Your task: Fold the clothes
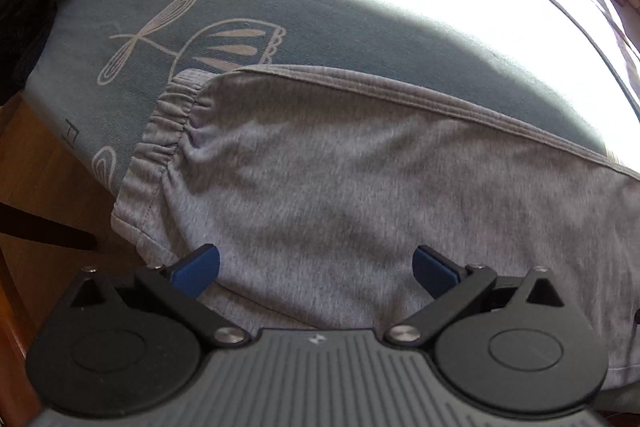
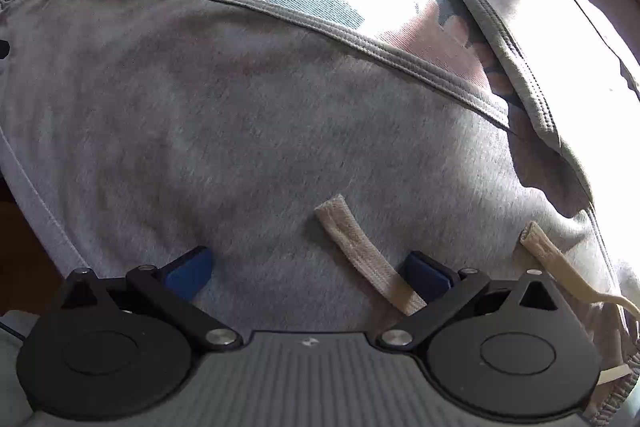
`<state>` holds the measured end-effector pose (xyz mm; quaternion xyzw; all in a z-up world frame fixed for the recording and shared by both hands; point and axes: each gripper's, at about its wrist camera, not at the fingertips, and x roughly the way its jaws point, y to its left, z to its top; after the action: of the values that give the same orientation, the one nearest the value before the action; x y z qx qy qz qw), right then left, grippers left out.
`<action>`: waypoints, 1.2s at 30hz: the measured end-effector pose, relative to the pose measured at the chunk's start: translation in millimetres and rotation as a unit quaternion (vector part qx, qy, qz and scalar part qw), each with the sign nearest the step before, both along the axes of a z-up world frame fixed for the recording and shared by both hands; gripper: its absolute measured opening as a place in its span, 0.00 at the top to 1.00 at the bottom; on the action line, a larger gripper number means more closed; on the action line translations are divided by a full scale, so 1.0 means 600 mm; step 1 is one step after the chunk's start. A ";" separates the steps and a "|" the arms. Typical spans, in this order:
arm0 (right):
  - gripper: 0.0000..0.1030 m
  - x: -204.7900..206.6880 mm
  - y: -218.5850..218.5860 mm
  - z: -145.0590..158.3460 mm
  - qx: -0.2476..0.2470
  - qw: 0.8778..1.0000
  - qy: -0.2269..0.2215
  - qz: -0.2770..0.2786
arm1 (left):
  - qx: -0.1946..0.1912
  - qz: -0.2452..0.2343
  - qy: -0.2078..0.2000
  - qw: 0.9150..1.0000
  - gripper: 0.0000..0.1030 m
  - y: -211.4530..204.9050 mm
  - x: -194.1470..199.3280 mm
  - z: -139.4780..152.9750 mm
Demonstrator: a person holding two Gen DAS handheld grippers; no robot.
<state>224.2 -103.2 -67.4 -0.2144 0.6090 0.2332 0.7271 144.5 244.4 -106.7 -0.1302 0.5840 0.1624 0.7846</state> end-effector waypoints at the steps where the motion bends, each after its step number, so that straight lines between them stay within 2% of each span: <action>1: 0.00 -0.001 -0.002 0.000 0.000 1.000 0.000 0.000 | 0.001 0.008 0.008 1.000 0.01 0.001 0.001 -0.004; 4: 0.00 -0.005 -0.005 0.001 0.000 1.000 0.000 0.000 | -0.003 0.023 -0.017 1.000 0.02 -0.002 0.002 0.017; 9: 0.00 -0.015 -0.015 0.003 0.004 1.000 -0.007 -0.003 | -0.005 -0.051 -0.051 0.997 0.02 -0.038 0.050 0.035; 12: 0.00 -0.021 -0.021 0.005 0.006 1.000 -0.010 -0.003 | -0.020 -0.056 -0.065 0.996 0.02 -0.051 0.077 0.026; 16: 0.00 -0.027 -0.028 0.006 0.007 1.000 -0.010 -0.003 | -0.031 -0.031 -0.041 0.998 0.02 -0.058 0.094 -0.010; 19: 0.00 -0.033 -0.035 0.008 0.009 1.000 -0.012 -0.002 | -0.018 -0.031 -0.021 0.999 0.02 -0.064 0.105 -0.016; 21: 0.00 -0.038 -0.040 0.010 0.011 1.000 -0.014 -0.002 | -0.040 -0.017 -0.012 0.999 0.02 -0.059 0.114 -0.009; 24: 0.00 -0.043 -0.048 0.012 0.015 1.000 -0.014 0.002 | -0.043 -0.015 -0.023 0.999 0.02 -0.060 0.136 0.021; 28: 0.00 -0.048 -0.062 0.025 0.023 1.000 -0.002 0.016 | -0.029 -0.046 -0.044 0.998 0.02 -0.076 0.187 0.068; 33: 0.00 -0.047 -0.106 0.063 0.063 0.998 0.014 0.003 | -0.001 -0.080 -0.078 0.994 0.02 -0.111 0.248 0.136; 36: 0.00 0.003 -0.118 0.091 0.079 0.997 0.002 -0.014 | 0.022 -0.109 -0.105 0.988 0.02 -0.142 0.279 0.168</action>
<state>226.0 -173.8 -12.9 -0.1471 0.5928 0.2713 0.7439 312.1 159.3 -6.0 -0.0648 0.5051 0.0736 0.8574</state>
